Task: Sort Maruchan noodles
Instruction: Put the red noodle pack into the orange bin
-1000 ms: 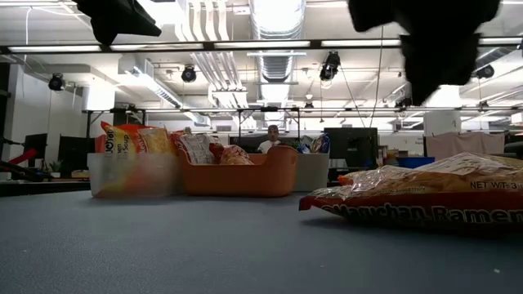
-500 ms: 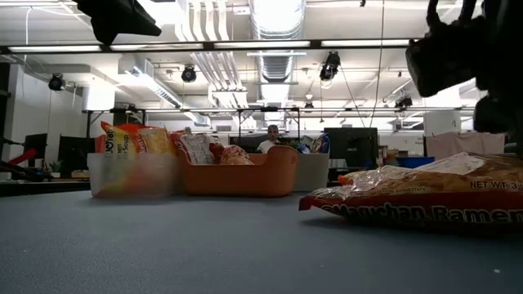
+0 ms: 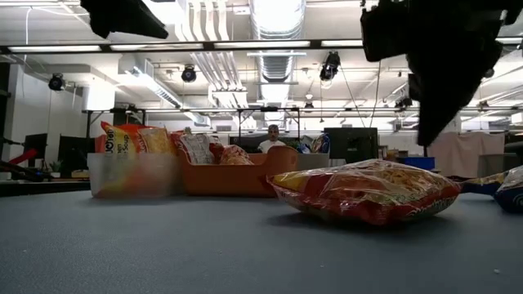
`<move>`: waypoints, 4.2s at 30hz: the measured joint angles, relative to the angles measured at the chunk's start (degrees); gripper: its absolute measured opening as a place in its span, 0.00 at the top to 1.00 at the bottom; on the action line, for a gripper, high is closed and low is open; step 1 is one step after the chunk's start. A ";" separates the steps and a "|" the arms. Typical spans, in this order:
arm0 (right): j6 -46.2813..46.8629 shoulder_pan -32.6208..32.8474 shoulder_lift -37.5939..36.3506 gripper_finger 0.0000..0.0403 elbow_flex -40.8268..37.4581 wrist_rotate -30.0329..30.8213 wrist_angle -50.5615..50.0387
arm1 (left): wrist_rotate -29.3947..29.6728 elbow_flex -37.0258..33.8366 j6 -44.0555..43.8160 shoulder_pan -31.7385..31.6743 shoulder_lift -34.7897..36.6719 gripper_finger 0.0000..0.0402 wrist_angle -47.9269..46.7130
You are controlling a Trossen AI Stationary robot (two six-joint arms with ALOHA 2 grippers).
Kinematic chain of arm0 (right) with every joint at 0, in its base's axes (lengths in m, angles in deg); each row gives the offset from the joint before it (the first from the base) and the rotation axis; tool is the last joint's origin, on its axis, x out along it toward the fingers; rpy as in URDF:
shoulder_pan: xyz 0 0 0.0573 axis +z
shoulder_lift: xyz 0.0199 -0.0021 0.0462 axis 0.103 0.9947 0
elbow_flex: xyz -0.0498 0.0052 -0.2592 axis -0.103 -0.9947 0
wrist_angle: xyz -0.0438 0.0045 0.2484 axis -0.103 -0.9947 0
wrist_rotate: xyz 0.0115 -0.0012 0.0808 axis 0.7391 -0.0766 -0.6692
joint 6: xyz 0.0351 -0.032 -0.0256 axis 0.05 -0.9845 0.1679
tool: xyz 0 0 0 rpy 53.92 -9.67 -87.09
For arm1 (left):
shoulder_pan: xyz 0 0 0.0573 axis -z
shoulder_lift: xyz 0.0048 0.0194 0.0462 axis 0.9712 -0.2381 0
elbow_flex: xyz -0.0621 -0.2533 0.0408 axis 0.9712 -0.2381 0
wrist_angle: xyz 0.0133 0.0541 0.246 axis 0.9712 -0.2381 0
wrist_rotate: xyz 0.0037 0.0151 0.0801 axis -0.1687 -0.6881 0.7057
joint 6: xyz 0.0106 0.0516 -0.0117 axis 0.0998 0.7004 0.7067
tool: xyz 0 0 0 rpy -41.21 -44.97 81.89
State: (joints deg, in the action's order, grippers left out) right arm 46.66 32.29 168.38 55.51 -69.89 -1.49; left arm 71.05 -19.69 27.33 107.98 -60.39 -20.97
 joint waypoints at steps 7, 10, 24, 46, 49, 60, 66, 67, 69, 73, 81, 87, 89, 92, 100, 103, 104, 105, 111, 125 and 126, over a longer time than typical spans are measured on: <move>-7.10 -0.44 -0.07 0.98 -1.50 0.48 -0.13 | -22.08 0.00 11.67 0.01 -1.76 0.68 21.04; -10.01 -0.46 -0.07 0.98 -2.12 2.91 0.82 | -24.33 0.00 15.25 0.03 -4.17 0.68 29.81; -23.79 -0.53 -3.63 0.98 -2.99 8.33 3.69 | -28.56 0.02 11.00 -0.96 -25.27 0.68 49.51; -7.68 -8.36 -12.27 0.98 -10.16 -5.50 11.79 | -48.85 0.73 4.35 -7.29 -44.44 0.68 71.18; -4.42 -9.14 -12.20 0.94 -11.44 -7.65 14.66 | -48.84 1.40 4.39 -7.29 -45.86 0.68 71.30; 2.76 -10.80 -12.22 0.52 -16.38 -10.63 17.48 | -48.73 1.31 -1.64 -7.46 -45.79 0.68 61.31; 4.19 -11.18 -12.22 0.31 -18.93 -12.04 24.97 | -48.73 1.31 -1.93 -7.49 -45.77 0.68 61.22; 4.17 -11.39 -12.22 0.28 -19.17 -12.02 25.65 | -48.73 1.29 -2.14 -7.51 -45.77 0.68 61.20; 3.68 -11.83 -12.22 0.25 -19.52 -11.98 26.14 | -48.73 1.25 -2.39 -7.51 -45.77 0.68 61.16; 3.12 -12.59 -11.90 0.23 -21.52 -11.87 29.37 | -48.73 1.22 -2.70 -7.51 -45.77 0.68 60.96; 3.29 -12.79 -7.36 0.22 -25.97 -13.77 42.74 | -48.72 1.18 -2.70 -7.60 -45.79 0.68 60.83; 3.75 -12.81 -0.10 0.22 -26.34 -18.78 56.35 | -48.71 1.18 -2.70 -7.64 -45.83 0.68 60.72; 3.49 -12.81 2.32 0.22 -26.24 -21.24 61.73 | -48.77 1.18 -2.70 -7.62 -45.83 0.68 60.63; 3.29 -12.81 4.95 0.22 -25.42 -23.99 66.97 | -49.08 1.07 -2.69 -7.50 -45.83 0.68 60.28; 2.60 -12.90 5.68 0.32 -24.00 -24.02 68.24 | -49.06 1.03 -2.70 -7.55 -45.83 0.68 60.41; 2.85 -13.08 5.36 0.38 -24.00 -23.92 68.54 | -49.04 1.03 -2.70 -7.55 -45.83 0.68 60.41; 2.92 -13.19 5.31 0.40 -24.00 -23.87 68.50 | -49.03 1.03 -2.70 -7.55 -45.83 0.68 60.41; 3.05 -13.27 5.31 0.43 -24.00 -23.80 68.47 | -48.99 1.03 -2.70 -7.55 -45.83 0.68 60.41; 3.21 -13.29 5.31 0.53 -24.00 -22.88 68.13 | -48.85 1.03 -2.70 -7.55 -45.86 0.68 60.42; 3.05 -13.32 4.37 0.77 -24.00 -19.46 67.29 | -47.05 0.96 -2.22 -7.75 -43.08 0.68 55.59; 2.95 -13.32 4.14 0.79 -24.00 -19.20 67.17 | -46.30 0.96 -2.08 -7.73 -42.50 0.68 54.59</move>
State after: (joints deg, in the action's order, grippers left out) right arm 49.61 18.97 172.52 31.51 -89.09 65.68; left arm 24.75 -18.73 25.26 100.25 -102.89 33.61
